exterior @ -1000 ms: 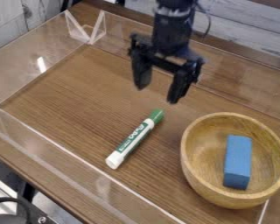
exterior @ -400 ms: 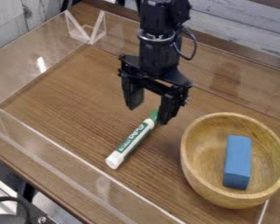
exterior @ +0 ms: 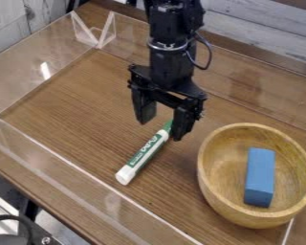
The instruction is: Put the green marker in the brown bowl
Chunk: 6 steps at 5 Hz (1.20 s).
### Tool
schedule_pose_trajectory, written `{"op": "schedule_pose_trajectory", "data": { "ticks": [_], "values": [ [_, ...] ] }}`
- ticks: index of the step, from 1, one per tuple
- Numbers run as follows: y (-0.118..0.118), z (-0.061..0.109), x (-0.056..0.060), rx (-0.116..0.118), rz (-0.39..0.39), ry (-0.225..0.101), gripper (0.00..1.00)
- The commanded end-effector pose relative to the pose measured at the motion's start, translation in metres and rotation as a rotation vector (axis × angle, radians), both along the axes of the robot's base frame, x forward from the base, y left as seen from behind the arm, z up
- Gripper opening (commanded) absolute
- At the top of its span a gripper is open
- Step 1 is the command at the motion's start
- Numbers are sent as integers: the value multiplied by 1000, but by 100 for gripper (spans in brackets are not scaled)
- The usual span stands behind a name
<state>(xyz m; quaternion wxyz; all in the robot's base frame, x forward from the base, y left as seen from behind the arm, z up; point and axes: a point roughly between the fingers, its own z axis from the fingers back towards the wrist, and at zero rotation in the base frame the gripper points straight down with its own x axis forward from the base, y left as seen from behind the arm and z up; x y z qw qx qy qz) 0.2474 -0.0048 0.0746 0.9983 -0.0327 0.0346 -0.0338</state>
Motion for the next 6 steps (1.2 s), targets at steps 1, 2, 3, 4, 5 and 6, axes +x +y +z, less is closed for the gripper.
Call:
{"op": "schedule_pose_trajectory", "data": {
  "ticks": [1, 2, 3, 4, 5, 6],
  "values": [
    [3, 3, 4, -11, -13, -32, 100],
    [2, -2, 3, -30, -25, -36, 100],
    [2, -6, 2, -53, -37, -45, 100],
    [2, -10, 1, -73, -47, -60, 100],
    [3, -11, 0, -92, -54, -86, 100],
    [3, -12, 0, -117, -61, -117, 100]
  ]
}}
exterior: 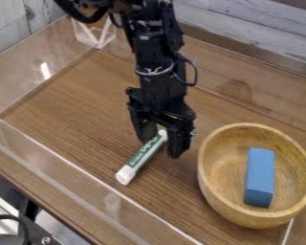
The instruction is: Put the green marker in the brown bowl
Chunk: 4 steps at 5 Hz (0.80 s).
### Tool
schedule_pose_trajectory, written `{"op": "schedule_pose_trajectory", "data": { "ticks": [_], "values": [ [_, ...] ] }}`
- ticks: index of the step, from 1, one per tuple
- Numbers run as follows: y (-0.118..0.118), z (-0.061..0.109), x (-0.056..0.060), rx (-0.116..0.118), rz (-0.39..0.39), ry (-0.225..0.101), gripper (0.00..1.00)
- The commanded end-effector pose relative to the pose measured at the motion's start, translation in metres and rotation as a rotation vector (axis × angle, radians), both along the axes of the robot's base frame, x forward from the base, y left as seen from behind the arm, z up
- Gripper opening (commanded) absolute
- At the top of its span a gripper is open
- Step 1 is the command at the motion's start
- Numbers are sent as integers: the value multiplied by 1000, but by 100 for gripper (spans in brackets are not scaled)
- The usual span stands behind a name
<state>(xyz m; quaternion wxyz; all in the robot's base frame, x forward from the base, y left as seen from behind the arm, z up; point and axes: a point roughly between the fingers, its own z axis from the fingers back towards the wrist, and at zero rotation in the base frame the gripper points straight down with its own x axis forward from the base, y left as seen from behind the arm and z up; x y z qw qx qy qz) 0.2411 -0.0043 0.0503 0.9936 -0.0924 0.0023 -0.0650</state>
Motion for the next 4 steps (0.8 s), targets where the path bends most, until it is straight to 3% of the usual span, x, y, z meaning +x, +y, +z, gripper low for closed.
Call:
{"op": "schedule_pose_trajectory", "data": {
  "ticks": [1, 4],
  "values": [
    [3, 12, 7, -10, 3, -79, 100],
    [6, 16, 11, -30, 3, -111, 100]
  ]
}}
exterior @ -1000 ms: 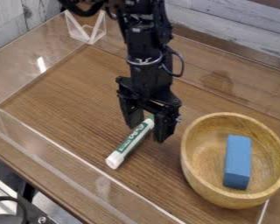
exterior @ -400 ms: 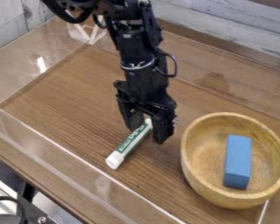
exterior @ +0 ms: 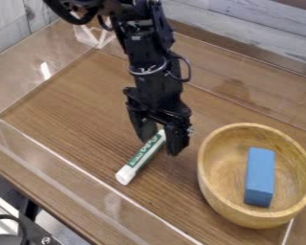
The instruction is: Put the green marker in the brown bowl
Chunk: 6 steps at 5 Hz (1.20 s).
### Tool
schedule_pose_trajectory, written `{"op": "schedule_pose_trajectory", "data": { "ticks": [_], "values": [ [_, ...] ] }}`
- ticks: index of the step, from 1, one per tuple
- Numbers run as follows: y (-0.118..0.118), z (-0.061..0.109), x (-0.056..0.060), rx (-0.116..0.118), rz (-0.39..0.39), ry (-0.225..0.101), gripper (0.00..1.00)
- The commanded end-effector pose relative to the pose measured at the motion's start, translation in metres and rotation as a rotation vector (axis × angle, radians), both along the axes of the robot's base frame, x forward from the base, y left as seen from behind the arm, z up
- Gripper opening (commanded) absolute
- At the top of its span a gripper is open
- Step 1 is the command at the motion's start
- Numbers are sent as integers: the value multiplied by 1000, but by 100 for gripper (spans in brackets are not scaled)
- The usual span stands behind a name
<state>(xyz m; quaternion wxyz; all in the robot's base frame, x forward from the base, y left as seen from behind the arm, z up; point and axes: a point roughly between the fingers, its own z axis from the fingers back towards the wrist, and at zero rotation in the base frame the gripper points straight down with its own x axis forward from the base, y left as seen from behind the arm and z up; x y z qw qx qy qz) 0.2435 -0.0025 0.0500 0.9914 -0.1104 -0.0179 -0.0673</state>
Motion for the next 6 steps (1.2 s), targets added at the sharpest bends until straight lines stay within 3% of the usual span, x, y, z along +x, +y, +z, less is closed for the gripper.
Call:
{"op": "schedule_pose_trajectory", "data": {
  "ticks": [1, 3, 6],
  "values": [
    [5, 17, 10, 6, 4, -79, 100],
    [7, 18, 13, 4, 3, -90, 100],
    [12, 8, 6, 17, -52, -87, 100]
  ]
}}
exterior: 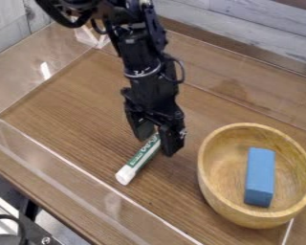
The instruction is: Put the green marker in the brown bowl
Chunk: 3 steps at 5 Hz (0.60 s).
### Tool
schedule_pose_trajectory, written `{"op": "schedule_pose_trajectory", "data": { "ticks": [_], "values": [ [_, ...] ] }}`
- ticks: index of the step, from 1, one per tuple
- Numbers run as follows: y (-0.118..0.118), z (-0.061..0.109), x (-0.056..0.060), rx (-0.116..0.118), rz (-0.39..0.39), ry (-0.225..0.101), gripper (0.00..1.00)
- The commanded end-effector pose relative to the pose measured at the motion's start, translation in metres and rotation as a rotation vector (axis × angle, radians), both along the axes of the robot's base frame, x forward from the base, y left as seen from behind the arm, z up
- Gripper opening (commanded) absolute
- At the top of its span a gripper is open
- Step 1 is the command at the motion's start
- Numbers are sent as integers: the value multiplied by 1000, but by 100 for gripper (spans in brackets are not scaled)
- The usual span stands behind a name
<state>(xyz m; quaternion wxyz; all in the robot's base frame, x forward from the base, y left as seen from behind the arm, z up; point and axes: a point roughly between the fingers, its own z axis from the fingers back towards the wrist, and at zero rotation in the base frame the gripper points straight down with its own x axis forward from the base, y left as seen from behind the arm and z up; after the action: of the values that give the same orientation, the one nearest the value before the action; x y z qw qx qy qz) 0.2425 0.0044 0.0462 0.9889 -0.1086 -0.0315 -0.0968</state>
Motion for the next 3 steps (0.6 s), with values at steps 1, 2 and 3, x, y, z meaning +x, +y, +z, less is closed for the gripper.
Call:
{"op": "schedule_pose_trajectory", "data": {
  "ticks": [1, 2, 3],
  "values": [
    [6, 8, 5, 17, -11, -51, 100],
    [7, 5, 4, 21, -26, -50, 100],
    [9, 3, 3, 25, -39, -51, 100]
  ]
}}
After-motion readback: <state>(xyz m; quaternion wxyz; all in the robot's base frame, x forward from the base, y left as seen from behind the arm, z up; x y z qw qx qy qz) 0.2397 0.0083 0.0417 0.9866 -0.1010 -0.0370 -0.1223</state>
